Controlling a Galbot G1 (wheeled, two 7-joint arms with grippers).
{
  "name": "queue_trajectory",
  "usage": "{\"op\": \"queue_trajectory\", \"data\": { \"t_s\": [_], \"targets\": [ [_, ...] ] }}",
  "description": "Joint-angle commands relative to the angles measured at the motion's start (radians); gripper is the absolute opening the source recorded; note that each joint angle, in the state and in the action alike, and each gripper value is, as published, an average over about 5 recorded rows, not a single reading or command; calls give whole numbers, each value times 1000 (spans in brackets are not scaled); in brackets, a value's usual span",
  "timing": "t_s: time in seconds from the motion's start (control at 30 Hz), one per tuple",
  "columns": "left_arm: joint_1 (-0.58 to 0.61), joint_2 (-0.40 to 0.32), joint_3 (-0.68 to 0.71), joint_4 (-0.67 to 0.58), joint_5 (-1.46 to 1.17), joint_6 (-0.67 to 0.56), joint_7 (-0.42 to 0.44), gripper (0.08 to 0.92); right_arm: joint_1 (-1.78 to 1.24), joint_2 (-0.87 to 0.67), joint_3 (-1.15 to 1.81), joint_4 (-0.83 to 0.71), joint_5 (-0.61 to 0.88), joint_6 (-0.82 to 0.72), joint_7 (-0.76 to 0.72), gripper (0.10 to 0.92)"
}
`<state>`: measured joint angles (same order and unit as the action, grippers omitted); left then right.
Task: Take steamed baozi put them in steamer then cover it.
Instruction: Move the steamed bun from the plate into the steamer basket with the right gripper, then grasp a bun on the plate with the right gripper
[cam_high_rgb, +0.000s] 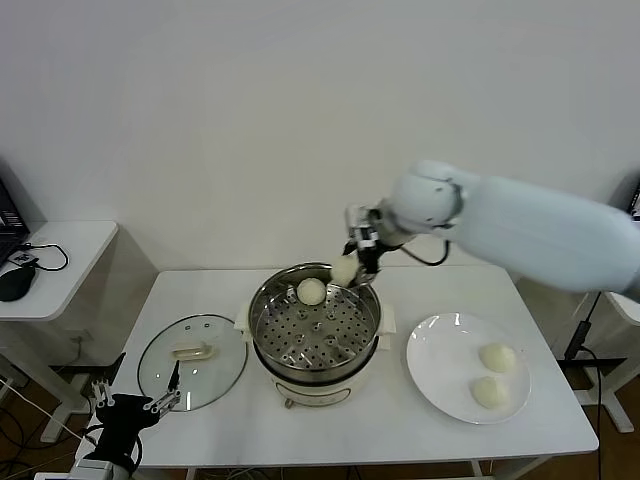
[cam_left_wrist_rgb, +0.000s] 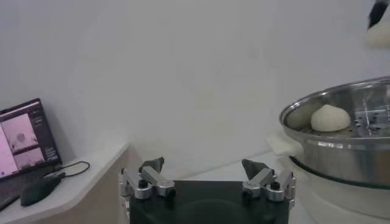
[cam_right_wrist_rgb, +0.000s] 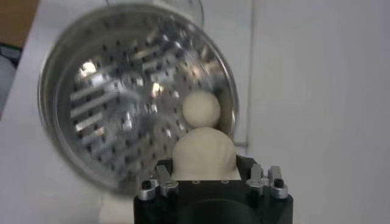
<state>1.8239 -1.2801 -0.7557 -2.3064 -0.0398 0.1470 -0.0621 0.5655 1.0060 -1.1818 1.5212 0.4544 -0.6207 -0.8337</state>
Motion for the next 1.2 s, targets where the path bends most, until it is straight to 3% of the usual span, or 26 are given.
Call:
{"op": "queue_trajectory", "data": {
  "t_s": [0.03, 0.63, 0.77, 0.93, 1.2],
  "targets": [
    [-2, -7, -3, -8, 0, 1, 1, 823, -94, 250, -31, -115, 79, -55, 81, 645],
    [7, -18, -16, -11, 0, -3, -1, 823, -209, 397, -28, -278, 3, -62, 97, 648],
    [5, -17, -15, -11, 0, -3, -1, 823, -206, 392, -27, -289, -18, -61, 91, 717],
    [4, -14, -13, -12, 0, -3, -1, 823, -166, 340, -20, -262, -32, -48, 32, 814],
    [-1, 1, -9, -7, -2, -2, 1, 823, 38, 90, -13, -68, -38, 19, -150, 823]
  ]
}}
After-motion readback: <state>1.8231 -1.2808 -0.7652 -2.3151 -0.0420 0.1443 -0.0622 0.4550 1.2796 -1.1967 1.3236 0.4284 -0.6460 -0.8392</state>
